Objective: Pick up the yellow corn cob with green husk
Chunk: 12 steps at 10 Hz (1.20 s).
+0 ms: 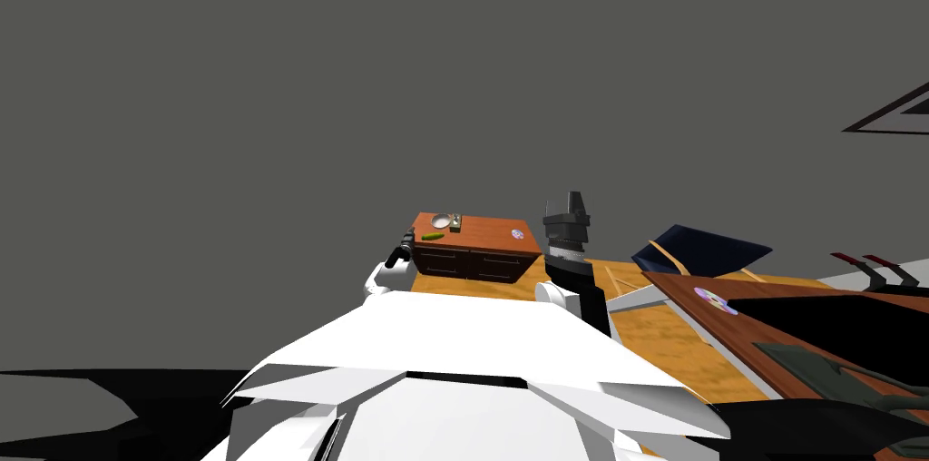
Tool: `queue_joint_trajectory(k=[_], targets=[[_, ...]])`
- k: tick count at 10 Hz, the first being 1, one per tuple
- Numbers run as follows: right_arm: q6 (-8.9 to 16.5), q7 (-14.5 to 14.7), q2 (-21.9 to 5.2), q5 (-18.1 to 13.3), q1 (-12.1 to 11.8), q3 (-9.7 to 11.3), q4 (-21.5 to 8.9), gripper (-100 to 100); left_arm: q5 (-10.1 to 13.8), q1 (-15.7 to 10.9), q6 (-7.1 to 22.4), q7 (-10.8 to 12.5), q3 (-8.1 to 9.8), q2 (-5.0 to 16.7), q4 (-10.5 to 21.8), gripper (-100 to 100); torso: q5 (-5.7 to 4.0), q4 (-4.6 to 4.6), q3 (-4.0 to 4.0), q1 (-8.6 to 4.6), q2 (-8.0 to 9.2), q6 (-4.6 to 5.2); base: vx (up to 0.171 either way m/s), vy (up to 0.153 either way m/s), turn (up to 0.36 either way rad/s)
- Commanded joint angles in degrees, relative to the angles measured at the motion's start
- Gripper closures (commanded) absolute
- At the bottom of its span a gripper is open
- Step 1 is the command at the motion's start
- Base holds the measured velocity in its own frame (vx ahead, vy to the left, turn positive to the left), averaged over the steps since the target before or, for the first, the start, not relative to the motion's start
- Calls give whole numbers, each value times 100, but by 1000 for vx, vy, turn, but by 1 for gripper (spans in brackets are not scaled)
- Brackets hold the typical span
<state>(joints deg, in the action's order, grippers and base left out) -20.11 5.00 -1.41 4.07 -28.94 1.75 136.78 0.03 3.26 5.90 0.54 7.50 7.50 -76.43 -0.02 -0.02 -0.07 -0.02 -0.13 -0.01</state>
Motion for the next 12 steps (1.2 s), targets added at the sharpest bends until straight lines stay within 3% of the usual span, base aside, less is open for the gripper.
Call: queue_joint_trajectory(k=[1, 4, 9, 11, 12], targets=[[0, 0, 0, 0, 0, 0, 0, 0, 11, -68, 93, -4, 2, 15, 219, -100, 0, 0, 0, 0, 0, 0, 33, -13, -8], [0, 0, 0, 0, 0, 0, 0, 0, 25, -400, 468, -25, 35, 4, 656, -100, 0, -1, 0, 1, 0, -2, 41, -8, -5], [0, 0, 0, 0, 0, 0, 0, 0, 47, -724, 815, -38, 61, -16, 1330, -100, 1, -1, -3, 4, -6, 0, 44, -1, -5], [0, 0, 0, 0, 0, 0, 0, 0, 75, -1032, 1127, -44, 81, -47, 1772, -100, 1, -2, -4, 6, -6, -1, 72, 3, -7], [0, 0, 0, 0, -1, 0, 0, 0, 75, -1032, 1127, -44, 81, -47, 1828, -100, 1, -4, -10, 5, -17, -1, 76, 6, -2]])
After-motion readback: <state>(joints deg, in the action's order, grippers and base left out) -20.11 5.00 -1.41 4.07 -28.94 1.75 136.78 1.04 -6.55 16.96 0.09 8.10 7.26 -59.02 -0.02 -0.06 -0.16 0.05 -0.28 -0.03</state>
